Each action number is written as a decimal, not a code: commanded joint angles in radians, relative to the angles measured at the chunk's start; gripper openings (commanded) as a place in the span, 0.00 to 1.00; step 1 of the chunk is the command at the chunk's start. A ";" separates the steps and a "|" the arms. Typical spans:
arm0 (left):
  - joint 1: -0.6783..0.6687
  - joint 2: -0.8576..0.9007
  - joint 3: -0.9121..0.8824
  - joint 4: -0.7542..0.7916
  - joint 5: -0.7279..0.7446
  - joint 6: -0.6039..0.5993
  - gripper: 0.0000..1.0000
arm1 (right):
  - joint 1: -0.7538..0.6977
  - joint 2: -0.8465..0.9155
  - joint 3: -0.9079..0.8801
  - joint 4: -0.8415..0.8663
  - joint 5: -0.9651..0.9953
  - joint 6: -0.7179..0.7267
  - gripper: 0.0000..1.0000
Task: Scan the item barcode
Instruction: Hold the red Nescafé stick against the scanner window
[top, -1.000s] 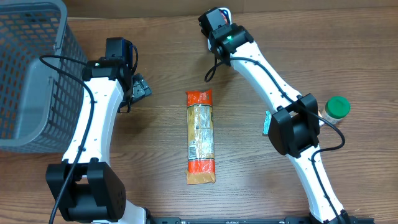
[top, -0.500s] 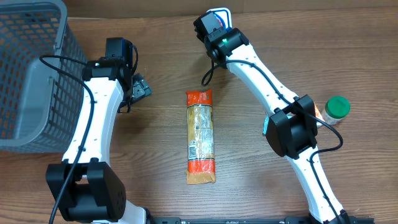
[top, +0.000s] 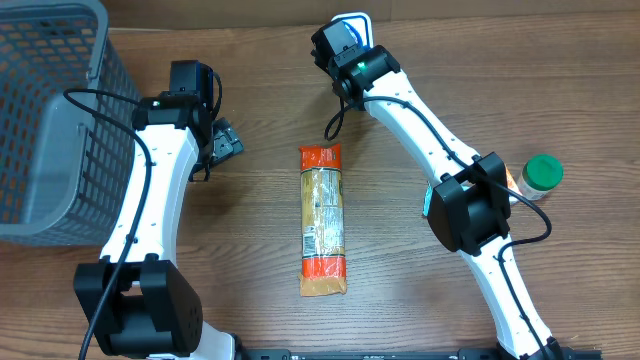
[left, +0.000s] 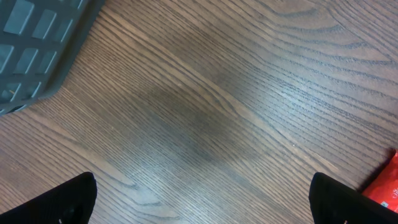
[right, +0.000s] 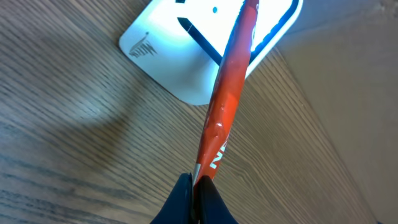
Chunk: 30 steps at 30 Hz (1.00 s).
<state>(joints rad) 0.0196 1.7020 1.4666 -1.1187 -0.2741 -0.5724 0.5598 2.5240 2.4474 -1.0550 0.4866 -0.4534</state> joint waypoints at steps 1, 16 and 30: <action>-0.007 -0.019 0.014 0.001 -0.014 0.011 1.00 | 0.000 0.007 -0.008 0.005 -0.052 -0.020 0.03; -0.007 -0.019 0.014 0.001 -0.014 0.011 1.00 | 0.000 0.007 -0.008 0.006 -0.080 -0.019 0.04; -0.007 -0.019 0.014 0.001 -0.014 0.011 1.00 | -0.018 0.004 -0.006 -0.003 -0.092 0.053 0.04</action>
<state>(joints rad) 0.0196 1.7020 1.4666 -1.1187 -0.2741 -0.5724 0.5564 2.5240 2.4474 -1.0557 0.3912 -0.4591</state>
